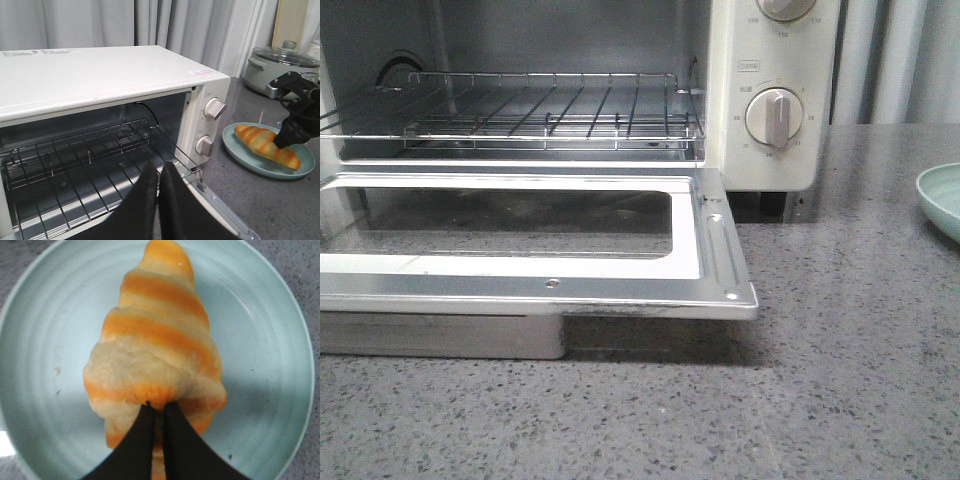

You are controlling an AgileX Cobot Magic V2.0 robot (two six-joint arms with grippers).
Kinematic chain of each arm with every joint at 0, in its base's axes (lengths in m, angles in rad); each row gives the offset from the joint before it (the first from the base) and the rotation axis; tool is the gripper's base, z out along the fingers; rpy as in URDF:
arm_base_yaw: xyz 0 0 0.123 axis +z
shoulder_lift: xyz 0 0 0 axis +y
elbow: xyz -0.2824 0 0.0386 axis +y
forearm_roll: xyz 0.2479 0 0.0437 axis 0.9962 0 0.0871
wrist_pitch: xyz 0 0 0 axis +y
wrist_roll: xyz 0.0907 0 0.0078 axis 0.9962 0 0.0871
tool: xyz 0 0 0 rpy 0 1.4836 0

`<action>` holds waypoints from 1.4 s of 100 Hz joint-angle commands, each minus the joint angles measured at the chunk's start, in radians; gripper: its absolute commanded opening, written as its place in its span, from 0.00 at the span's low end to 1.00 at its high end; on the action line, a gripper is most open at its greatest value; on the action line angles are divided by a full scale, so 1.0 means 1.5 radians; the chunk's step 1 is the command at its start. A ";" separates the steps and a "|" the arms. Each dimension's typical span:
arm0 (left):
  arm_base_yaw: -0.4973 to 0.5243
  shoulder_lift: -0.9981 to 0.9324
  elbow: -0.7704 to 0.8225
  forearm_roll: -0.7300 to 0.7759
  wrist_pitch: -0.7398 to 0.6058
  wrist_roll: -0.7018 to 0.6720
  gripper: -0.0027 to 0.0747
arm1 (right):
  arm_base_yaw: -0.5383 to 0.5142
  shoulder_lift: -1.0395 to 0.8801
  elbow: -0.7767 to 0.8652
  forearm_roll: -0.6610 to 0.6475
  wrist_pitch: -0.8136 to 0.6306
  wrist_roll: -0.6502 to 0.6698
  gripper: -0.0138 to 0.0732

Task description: Put bread in oven

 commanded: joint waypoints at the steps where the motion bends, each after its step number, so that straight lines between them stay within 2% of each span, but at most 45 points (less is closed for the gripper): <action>1: 0.002 0.006 -0.019 0.001 -0.053 0.000 0.01 | 0.015 -0.059 -0.019 0.030 0.004 -0.055 0.08; 17: 0.002 0.006 -0.019 0.001 -0.054 0.000 0.01 | 0.033 -0.148 -0.019 0.182 0.042 -0.166 0.08; 37: 0.002 0.006 -0.019 0.001 -0.056 0.000 0.01 | 0.071 -0.216 -0.019 0.329 0.078 -0.311 0.08; 43: 0.002 0.006 -0.019 0.001 -0.061 0.000 0.01 | 0.086 -0.224 -0.019 0.363 0.078 -0.329 0.08; 59: 0.002 0.006 -0.019 0.001 -0.072 0.000 0.01 | 0.144 -0.217 -0.019 0.412 0.069 -0.432 0.08; 78: 0.002 0.006 -0.019 0.001 -0.072 0.000 0.01 | 0.225 -0.161 -0.062 0.413 0.039 -0.435 0.08; 96: 0.002 0.006 -0.019 0.001 -0.072 0.000 0.01 | 0.291 -0.082 -0.143 0.403 0.029 -0.471 0.08; 108: 0.002 0.006 -0.019 0.001 -0.072 0.000 0.01 | 0.341 -0.030 -0.201 0.347 0.028 -0.471 0.08; 119: 0.002 0.006 -0.019 0.001 -0.072 0.000 0.01 | 0.401 0.012 -0.246 0.245 0.024 -0.468 0.08; 140: 0.002 0.006 -0.019 0.001 -0.072 0.000 0.01 | 0.484 0.083 -0.293 0.026 0.021 -0.381 0.08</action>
